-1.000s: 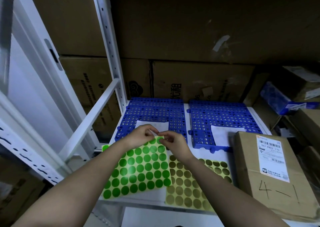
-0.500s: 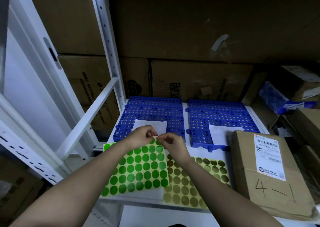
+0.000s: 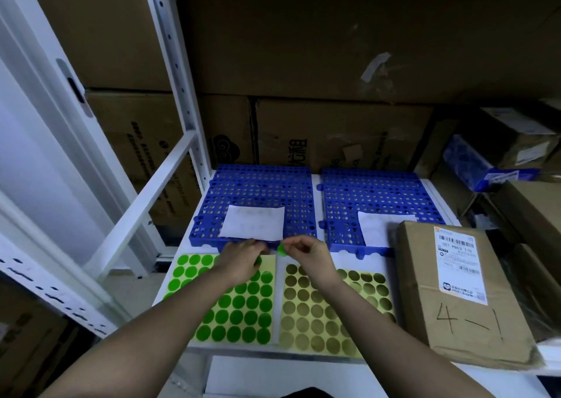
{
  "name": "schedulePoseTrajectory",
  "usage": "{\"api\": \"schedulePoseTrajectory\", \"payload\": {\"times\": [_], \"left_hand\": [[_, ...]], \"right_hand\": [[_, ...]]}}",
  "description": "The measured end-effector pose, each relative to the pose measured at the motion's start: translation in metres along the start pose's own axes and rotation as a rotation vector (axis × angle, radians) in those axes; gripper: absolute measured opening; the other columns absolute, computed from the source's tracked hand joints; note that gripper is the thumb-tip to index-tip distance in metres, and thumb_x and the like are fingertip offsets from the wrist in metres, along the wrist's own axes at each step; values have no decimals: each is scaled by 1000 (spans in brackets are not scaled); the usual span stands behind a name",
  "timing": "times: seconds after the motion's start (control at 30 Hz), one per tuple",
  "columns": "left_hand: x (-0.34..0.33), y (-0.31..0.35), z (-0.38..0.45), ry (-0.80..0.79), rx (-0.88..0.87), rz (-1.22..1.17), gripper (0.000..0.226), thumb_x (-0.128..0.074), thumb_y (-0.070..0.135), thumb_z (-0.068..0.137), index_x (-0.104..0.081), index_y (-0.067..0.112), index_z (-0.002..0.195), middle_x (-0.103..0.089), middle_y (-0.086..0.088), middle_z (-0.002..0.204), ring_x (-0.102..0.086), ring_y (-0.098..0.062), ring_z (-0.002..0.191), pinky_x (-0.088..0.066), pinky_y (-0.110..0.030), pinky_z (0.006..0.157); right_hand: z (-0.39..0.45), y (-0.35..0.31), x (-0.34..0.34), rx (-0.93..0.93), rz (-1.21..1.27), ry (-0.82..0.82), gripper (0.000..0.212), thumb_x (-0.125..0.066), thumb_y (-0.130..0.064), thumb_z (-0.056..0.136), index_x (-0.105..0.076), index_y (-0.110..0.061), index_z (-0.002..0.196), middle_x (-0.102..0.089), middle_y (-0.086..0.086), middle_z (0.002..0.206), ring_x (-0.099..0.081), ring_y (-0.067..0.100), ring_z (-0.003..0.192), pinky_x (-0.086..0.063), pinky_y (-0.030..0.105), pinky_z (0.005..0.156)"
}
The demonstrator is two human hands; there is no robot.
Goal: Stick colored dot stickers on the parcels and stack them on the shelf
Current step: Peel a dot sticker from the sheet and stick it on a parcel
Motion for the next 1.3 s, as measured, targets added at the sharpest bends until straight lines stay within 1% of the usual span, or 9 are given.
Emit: {"api": "schedulePoseTrajectory", "payload": {"times": [0.13,0.27,0.43,0.53,0.67,0.8,1.03,1.2,1.3], "left_hand": [[-10,2,-3,16,20,129,44,-52,18,90,-44,26,132,-49,0,126,-46,-20,122,-35,-35,97],[-17,4,-7,82,3,97,48,-53,18,90,-43,25,137,-46,-1,127,-45,-22,122,-35,-35,96],[-3,25,-14,286,-101,-79,44,-81,14,65,-66,22,107,-61,1,99,-66,-23,87,-52,-37,71],[17,62,-11,340,-147,-245,30,-67,20,85,-63,20,115,-58,3,107,-61,-18,96,-48,-34,80],[31,130,0,333,-222,-388,35,-53,31,94,-51,23,128,-50,6,122,-51,-12,112,-40,-26,91],[19,192,10,248,-235,-473,42,-52,35,94,-43,25,134,-45,6,131,-47,-14,118,-39,-32,98],[-19,250,11,253,-180,-647,64,-54,43,87,-33,21,143,-32,0,145,-32,-15,135,-28,-29,112],[-32,275,11,239,-69,-743,80,-45,56,81,-18,24,149,-18,-4,153,-20,-16,141,-17,-20,110],[-33,287,11,259,-64,-779,70,-56,35,90,-18,33,148,-12,-2,154,-16,-14,143,-19,-23,112]], "right_hand": [[-10,0,8,-39,1,26,20,-65,-2,87,-68,-21,82,-65,-6,74,-58,-6,63,-45,9,62],[-23,3,23,-84,35,79,15,-69,-7,85,-68,-22,87,-64,-3,77,-58,6,70,-46,11,63],[-48,-8,60,-62,158,162,13,-67,0,84,-68,-13,82,-67,-6,71,-59,-1,63,-45,10,62],[-63,-16,97,-21,164,246,15,-66,3,84,-68,-12,79,-69,-7,69,-59,0,64,-46,11,65],[-84,-18,148,-6,147,355,13,-64,1,86,-67,-10,79,-70,3,76,-59,8,70,-47,16,68],[-101,-24,201,21,0,426,12,-64,7,84,-64,-3,79,-63,-3,65,-53,-5,56,-42,7,61],[-115,-17,260,-53,-262,424,19,-68,4,82,-67,-11,70,-66,-3,71,-57,-5,58,-42,8,62],[-124,-7,289,-125,-451,444,31,-77,-7,76,-66,-32,61,-66,-1,82,-58,0,74,-44,18,74],[-128,-6,297,-159,-557,406,31,-79,-17,74,-62,-40,61,-61,-6,87,-52,-2,85,-43,30,86]]}}
Point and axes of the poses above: each hand's wrist, its own z-axis towards the middle knuckle, its own x-axis out of the back of the hand, y = z × x, the point moved 8 cm from there along z, towards the middle knuckle
